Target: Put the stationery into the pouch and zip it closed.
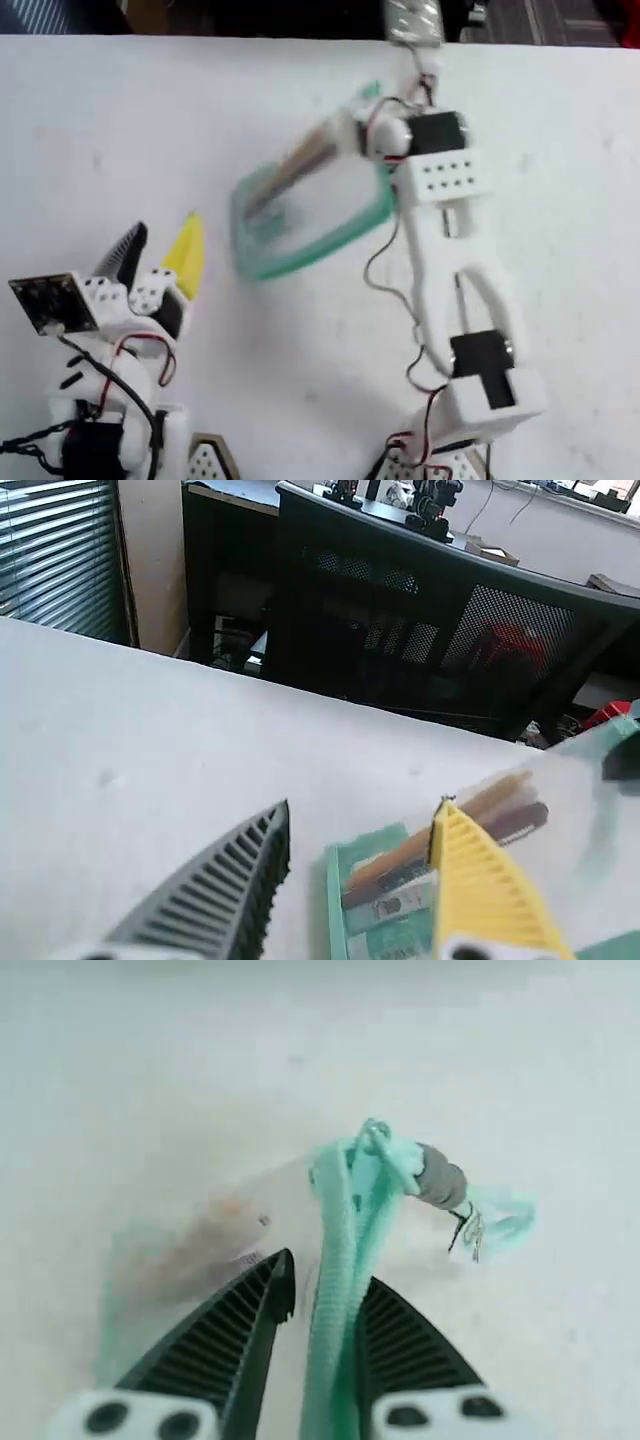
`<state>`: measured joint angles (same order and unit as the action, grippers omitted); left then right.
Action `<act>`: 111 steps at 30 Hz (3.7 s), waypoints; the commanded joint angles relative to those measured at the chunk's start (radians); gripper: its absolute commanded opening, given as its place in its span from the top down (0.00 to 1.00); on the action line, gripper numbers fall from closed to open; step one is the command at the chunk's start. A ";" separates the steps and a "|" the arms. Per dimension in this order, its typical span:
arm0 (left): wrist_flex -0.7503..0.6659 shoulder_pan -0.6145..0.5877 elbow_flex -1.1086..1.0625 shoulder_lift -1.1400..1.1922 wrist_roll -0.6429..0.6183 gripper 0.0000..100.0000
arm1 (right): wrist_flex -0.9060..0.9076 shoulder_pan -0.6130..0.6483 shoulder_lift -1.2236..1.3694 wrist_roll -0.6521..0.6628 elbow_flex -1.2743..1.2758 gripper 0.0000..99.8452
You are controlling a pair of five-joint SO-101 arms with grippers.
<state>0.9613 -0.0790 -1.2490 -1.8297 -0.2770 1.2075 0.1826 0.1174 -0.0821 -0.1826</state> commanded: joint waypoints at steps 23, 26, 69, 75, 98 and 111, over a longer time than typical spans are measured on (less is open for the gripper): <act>-0.135 0.027 -0.098 0.001 -0.008 0.78 | -0.461 -0.025 0.002 0.308 0.647 0.98; -0.135 0.027 -0.098 0.001 -0.006 0.80 | -0.470 -0.024 0.002 0.308 0.651 0.98; 0.293 0.096 0.779 0.498 0.577 0.98 | 0.364 -0.058 -0.794 0.299 0.025 0.98; 0.555 0.101 1.073 0.587 0.557 0.98 | 0.418 -0.058 -1.055 0.299 0.025 0.98; 0.528 0.091 0.752 0.005 0.520 0.98 | 0.358 -0.058 -1.900 0.299 0.583 0.98; 0.272 0.091 0.264 0.005 0.528 0.98 | -0.061 -0.059 -1.922 0.307 1.171 0.98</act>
<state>1.3832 0.0115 -0.7810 -1.8297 0.2524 1.2505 0.1258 -1.7990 0.2171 0.8485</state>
